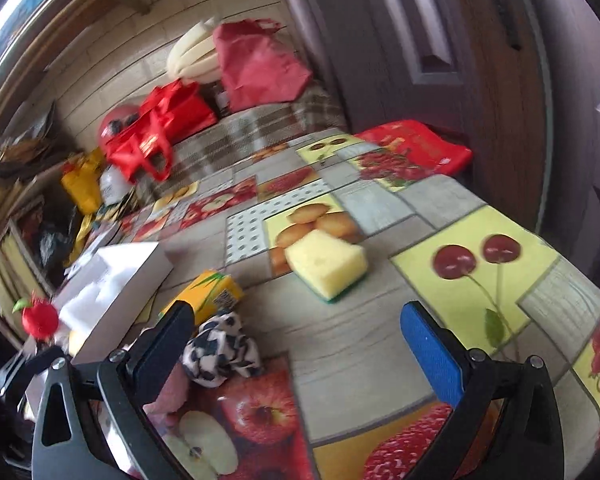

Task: Organize soft objects
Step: 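Move both open tools back toward the pink pom-pom and black-and-white cloth, then grasp the pink pom-pom with left tool while right tool grasps black-and-white cloth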

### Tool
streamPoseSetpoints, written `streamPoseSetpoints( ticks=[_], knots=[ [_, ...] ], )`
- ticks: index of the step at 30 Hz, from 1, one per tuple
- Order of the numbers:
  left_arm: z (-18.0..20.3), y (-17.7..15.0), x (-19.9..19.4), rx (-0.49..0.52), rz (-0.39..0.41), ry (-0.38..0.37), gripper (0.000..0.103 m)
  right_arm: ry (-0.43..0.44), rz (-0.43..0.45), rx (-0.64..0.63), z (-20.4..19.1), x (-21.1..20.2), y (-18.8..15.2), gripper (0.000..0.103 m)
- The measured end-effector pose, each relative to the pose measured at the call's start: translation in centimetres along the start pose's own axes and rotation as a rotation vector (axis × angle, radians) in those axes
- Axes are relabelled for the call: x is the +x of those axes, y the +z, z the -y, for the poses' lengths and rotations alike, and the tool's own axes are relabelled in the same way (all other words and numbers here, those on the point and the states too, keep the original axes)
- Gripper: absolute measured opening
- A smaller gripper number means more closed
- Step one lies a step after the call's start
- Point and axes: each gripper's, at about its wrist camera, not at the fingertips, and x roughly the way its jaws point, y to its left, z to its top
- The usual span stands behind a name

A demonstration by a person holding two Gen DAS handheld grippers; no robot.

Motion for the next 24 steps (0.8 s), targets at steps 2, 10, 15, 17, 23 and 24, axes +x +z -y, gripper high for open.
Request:
streamPoseSetpoints(
  ticks=[2,10,15,17,23,24],
  knots=[
    [1.1,0.9,1.8,0.019,-0.027,-0.022,0.102,0.033,-0.023,-0.079,-1.5,0.7,0.0,0.103],
    [2.1,2.1,6.5,0.033,-0.171,-0.049,0.102,0.119,-0.151,-0.102,-2.6,3.9,0.1,0.084],
    [2.8,1.8,7.8,0.062,-0.239,-0.080,0.094,0.142,-0.232,-0.081,-2.5,5.3,-0.1,0.078],
    [2.7,1.8,7.8,0.058,-0.238,-0.077,0.094,0.148,-0.261,-0.076,-2.5,5.8,-0.3,0.077],
    [2.5,1.8,8.0,0.045,-0.243,-0.069,0.094,0.145,-0.269,-0.096,-2.9,5.8,-0.4,0.077],
    [2.5,1.8,8.0,0.049,-0.244,-0.067,0.094,0.143,-0.274,-0.099,-2.9,5.9,-0.4,0.077]
  ],
)
